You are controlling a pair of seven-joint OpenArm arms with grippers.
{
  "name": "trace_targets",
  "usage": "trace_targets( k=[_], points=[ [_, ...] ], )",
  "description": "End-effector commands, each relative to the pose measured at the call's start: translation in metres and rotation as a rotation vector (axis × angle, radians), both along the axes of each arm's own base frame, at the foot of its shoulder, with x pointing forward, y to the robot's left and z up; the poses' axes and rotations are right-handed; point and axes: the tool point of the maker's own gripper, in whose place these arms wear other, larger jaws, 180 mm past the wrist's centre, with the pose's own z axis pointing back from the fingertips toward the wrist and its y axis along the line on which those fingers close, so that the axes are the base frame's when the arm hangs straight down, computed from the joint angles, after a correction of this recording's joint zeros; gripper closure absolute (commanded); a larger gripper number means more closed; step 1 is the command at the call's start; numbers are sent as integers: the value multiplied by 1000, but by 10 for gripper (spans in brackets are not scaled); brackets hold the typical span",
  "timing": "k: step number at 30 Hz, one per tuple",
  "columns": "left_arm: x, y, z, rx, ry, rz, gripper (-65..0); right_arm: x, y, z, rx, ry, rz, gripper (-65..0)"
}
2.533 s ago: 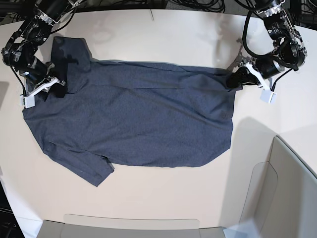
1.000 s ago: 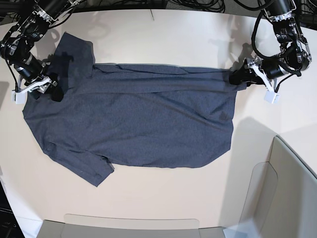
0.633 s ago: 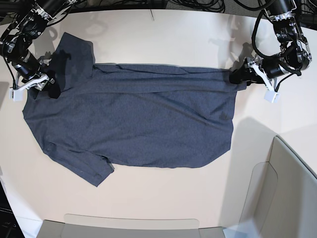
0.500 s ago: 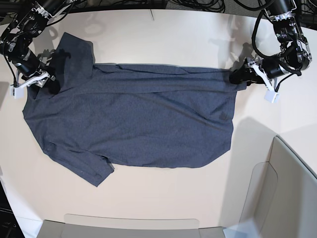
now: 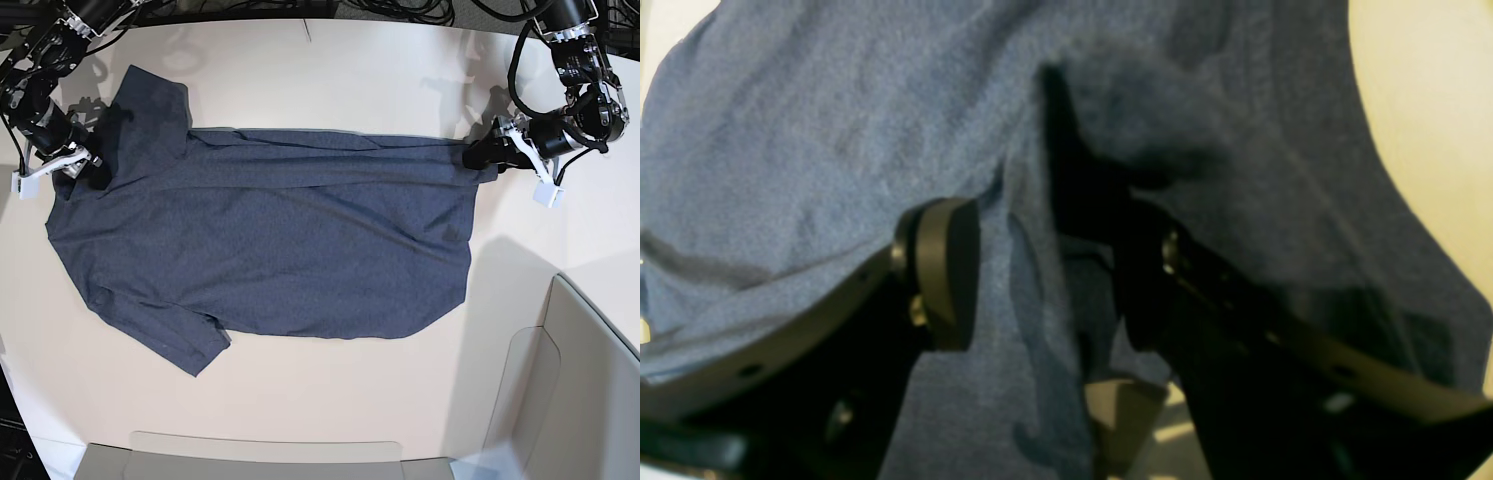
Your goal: Layout the t-shirt on the table in an organized manner, then fold the t-shirt properly
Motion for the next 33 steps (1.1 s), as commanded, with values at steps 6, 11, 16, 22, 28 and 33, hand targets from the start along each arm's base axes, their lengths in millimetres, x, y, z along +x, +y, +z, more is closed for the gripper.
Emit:
trace_targets(
  k=[6,11,16,22,28,33],
  points=[
    [8,4,12,1,-45,3,-292,-13,-24,-12,88,31,-102,-329],
    [8,4,12,1,-45,3,-292,-21,-15,-7,147,-6,-82,-329],
    [8,3,12,-1,-44,2,-292,-22,-13,11,144,-71,-67,-329],
    [8,3,12,-1,-44,2,-292,-29,-20,25,83,-92,-69,-329],
    [8,2,11,-4,-44,3,-292,-28,-24,29,77,-109,-83,-329],
    [9,2,12,-5,-48,5,-292,-50,-20,20,101,-73,-78,-329]
  ],
)
